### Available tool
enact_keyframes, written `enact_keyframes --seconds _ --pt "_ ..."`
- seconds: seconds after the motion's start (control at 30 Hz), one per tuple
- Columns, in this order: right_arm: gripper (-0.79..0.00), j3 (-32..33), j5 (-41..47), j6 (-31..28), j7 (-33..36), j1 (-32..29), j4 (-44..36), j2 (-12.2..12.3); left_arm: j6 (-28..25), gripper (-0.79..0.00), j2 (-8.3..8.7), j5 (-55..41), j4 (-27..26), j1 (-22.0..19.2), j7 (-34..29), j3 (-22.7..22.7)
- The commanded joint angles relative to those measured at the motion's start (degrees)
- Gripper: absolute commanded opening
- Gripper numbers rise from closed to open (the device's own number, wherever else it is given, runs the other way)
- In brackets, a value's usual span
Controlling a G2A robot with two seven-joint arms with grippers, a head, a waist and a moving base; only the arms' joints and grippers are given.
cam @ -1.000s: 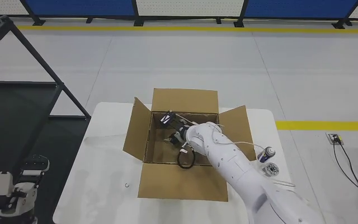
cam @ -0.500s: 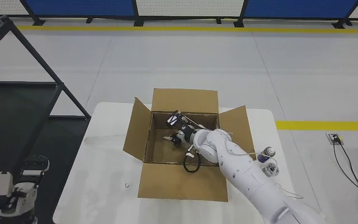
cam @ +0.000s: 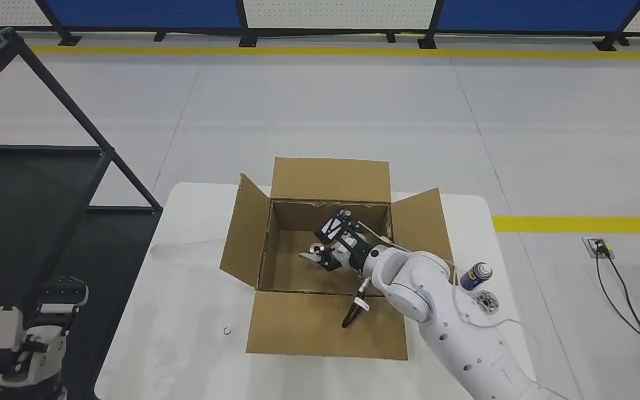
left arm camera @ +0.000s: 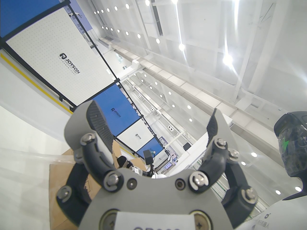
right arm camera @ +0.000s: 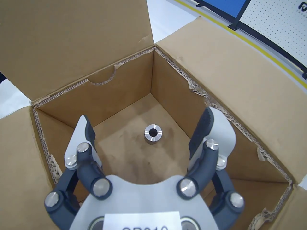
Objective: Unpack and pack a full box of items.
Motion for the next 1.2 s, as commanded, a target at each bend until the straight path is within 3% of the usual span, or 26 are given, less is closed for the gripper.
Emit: enact_keyframes --seconds 0.0,0.3,0.47,0.7,0.87,1.03,1.17 --pt "0.0 0.0 0.0 0.01 0.01 -0.01 -0.01 0.0 0.0 0.0 0.0 0.0 0.0 0.0 0.0 0.0" --pt "0.0 0.0 -2.53 0.06 -1.71 -1.05 -2.69 0.12 0.0 0.0 0.0 0.0 0.0 0.0 0.0 0.0" --pt "0.0 6.59 -5.66 -0.89 -3.36 -5.58 -9.86 1.95 0.0 0.0 0.0 0.0 0.0 0.0 0.0 0.0" --pt "0.0 25.47 -7.27 -3.75 -5.49 -22.37 -26.81 5.85 0.0 0.0 0.0 0.0 0.0 0.0 0.0 0.0" --pt "0.0 37.55 -8.49 -2.91 -9.36 -35.01 -35.42 7.27 0.0 0.0 0.0 0.0 0.0 0.0 0.0 0.0" --pt "0.0 48.95 -7.22 -1.85 -13.58 -47.2 -39.71 7.89 0.0 0.0 0.0 0.0 0.0 0.0 0.0 0.0" --pt "0.0 54.31 -5.95 -2.86 -13.96 -53.44 -38.99 8.1 0.0 0.0 0.0 0.0 0.0 0.0 0.0 0.0"
